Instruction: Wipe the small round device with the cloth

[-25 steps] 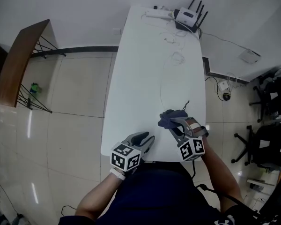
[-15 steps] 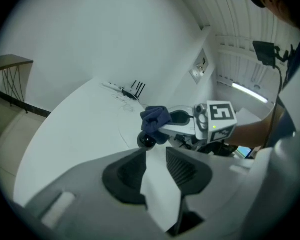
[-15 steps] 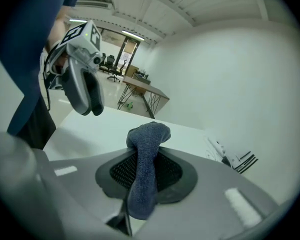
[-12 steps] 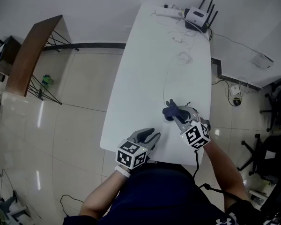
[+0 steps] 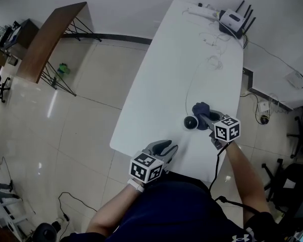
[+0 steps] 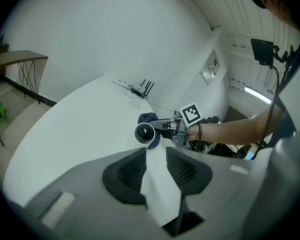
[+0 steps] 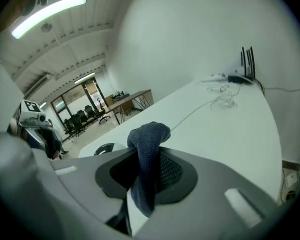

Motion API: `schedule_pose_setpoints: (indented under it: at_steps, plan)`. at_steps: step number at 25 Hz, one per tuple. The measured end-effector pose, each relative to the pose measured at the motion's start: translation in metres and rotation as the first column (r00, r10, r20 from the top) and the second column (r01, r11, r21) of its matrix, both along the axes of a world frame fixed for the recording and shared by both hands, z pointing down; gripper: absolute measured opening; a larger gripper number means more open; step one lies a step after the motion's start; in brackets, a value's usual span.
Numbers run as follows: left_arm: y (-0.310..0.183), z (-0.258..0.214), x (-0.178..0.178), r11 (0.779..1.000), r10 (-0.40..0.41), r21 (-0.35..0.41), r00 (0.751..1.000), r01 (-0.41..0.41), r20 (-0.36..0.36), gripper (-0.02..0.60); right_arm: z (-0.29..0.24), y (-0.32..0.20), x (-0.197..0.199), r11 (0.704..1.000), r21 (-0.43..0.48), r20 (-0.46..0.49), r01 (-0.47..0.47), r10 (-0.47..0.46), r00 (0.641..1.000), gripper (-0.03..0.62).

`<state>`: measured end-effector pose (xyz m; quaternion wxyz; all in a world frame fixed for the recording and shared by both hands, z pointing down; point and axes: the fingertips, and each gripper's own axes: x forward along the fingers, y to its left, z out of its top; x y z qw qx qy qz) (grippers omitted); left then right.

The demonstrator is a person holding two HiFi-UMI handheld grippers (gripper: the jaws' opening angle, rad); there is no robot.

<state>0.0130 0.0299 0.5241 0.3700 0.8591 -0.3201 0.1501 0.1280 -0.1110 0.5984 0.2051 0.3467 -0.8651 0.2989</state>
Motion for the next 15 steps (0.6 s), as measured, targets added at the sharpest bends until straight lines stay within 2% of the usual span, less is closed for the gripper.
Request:
schedule_pose_setpoints:
  at_steps: [5,9,12,15]
  plan:
    - [0.001,0.006,-0.015,0.999,-0.05,-0.01,0.999,0.05,0.013,0.126,0.028,0.001,-0.01,0.994,-0.105,0.023,0.041,-0.039,0.999,0.075]
    - [-0.009,0.007,-0.008,1.0,-0.026,0.006,1.0,0.026,0.011,0.126,0.032,-0.002,-0.016,0.99,-0.125,-0.007,0.07,-0.072,0.997,0.075]
    - [-0.026,0.006,0.007,0.999,0.019,0.042,1.0,-0.02,0.014,0.126,-0.002,-0.008,-0.011,0.995,-0.043,-0.042,0.085,-0.087,0.995,0.075]
    - [-0.046,0.011,0.022,0.985,0.08,0.147,0.993,-0.091,0.083,0.126,-0.058,-0.003,-0.015,0.979,0.114,-0.109,0.167,-0.155,0.982,0.075]
